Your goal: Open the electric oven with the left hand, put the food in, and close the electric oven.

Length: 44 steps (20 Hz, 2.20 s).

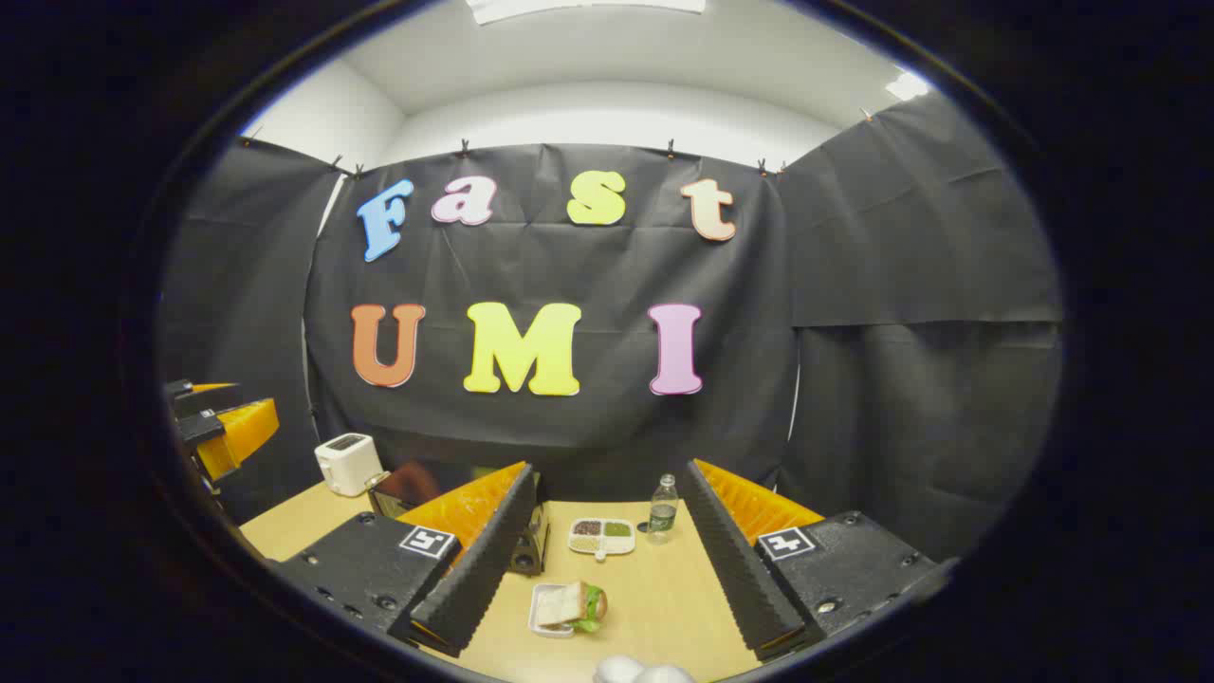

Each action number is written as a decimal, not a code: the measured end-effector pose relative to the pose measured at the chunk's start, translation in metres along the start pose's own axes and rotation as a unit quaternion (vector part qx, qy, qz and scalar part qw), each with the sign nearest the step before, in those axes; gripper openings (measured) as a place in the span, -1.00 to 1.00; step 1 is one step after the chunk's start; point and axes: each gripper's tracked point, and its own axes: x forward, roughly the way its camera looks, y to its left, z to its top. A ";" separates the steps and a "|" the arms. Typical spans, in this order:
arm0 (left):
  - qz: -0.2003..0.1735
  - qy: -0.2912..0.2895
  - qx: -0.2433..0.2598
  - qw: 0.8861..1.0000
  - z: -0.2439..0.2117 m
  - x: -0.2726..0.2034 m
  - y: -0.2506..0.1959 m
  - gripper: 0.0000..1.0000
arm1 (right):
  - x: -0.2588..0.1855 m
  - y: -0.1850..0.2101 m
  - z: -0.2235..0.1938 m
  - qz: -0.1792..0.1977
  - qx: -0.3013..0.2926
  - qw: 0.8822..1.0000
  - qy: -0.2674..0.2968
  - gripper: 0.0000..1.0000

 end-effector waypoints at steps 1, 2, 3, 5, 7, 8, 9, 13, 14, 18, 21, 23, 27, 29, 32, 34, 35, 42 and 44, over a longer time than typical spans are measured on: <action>0.000 0.002 0.000 1.000 -0.002 0.000 0.001 0.90 | 0.000 0.002 0.001 0.001 -0.001 1.000 0.000 1.00; 0.001 0.003 -0.001 1.000 -0.002 0.000 0.003 0.90 | -0.001 0.004 -0.001 0.004 -0.002 1.000 0.001 1.00; 0.002 0.005 -0.001 1.000 -0.004 0.000 0.005 0.90 | -0.001 0.007 -0.001 0.006 -0.004 1.000 0.002 1.00; 0.005 0.005 -0.002 1.000 -0.004 -0.003 0.007 0.90 | -0.001 0.008 -0.002 0.006 -0.007 1.000 0.003 1.00; 0.008 0.003 -0.001 1.000 -0.002 -0.001 0.011 0.90 | -0.001 0.010 0.000 0.007 -0.007 1.000 0.001 1.00; 0.009 0.002 0.000 1.000 -0.002 -0.003 0.012 0.90 | -0.001 0.010 0.000 0.007 -0.006 1.000 0.001 1.00; 0.010 0.002 0.000 1.000 -0.002 -0.003 0.013 0.90 | -0.001 0.010 0.001 0.005 -0.006 1.000 0.000 1.00; 0.011 0.004 0.003 1.000 -0.006 -0.001 0.012 0.90 | -0.001 0.009 -0.002 0.005 -0.007 1.000 0.003 1.00; 0.010 0.003 0.004 1.000 -0.006 0.000 0.012 0.90 | 0.000 0.009 -0.002 0.005 -0.006 1.000 0.003 1.00; 0.009 0.009 0.002 1.000 -0.016 0.007 0.010 0.90 | 0.000 0.010 -0.005 0.008 -0.005 1.000 0.002 1.00; 0.008 0.014 0.000 1.000 -0.026 0.017 0.008 0.90 | 0.001 0.006 -0.007 0.010 -0.006 1.000 0.001 1.00; 0.006 0.016 0.001 1.000 -0.037 0.027 0.004 0.90 | 0.001 0.003 -0.008 0.011 -0.005 1.000 -0.001 1.00; 0.001 0.032 -0.009 0.999 -0.073 0.057 -0.004 0.90 | -0.002 -0.008 -0.011 0.013 -0.007 1.000 -0.006 1.00; -0.003 0.040 -0.014 0.999 -0.092 0.079 -0.010 0.90 | -0.006 -0.016 -0.015 0.010 -0.013 1.000 -0.005 1.00; -0.012 0.051 -0.013 0.999 -0.121 0.109 -0.023 0.90 | -0.010 -0.032 -0.019 -0.004 -0.019 1.000 0.000 1.00; -0.015 0.059 -0.006 0.998 -0.141 0.131 -0.029 0.90 | -0.014 -0.043 -0.024 -0.019 -0.028 0.999 0.007 1.00; -0.018 0.062 -0.005 0.998 -0.152 0.141 -0.034 0.91 | -0.016 -0.048 -0.026 -0.026 -0.032 0.999 0.010 1.00; -0.023 0.115 -0.011 0.993 -0.226 0.213 -0.050 0.90 | -0.017 -0.065 -0.043 -0.060 -0.042 0.996 0.041 1.00; -0.016 0.129 -0.007 0.992 -0.243 0.229 -0.048 0.91 | -0.016 -0.066 -0.048 -0.065 -0.042 0.996 0.051 1.00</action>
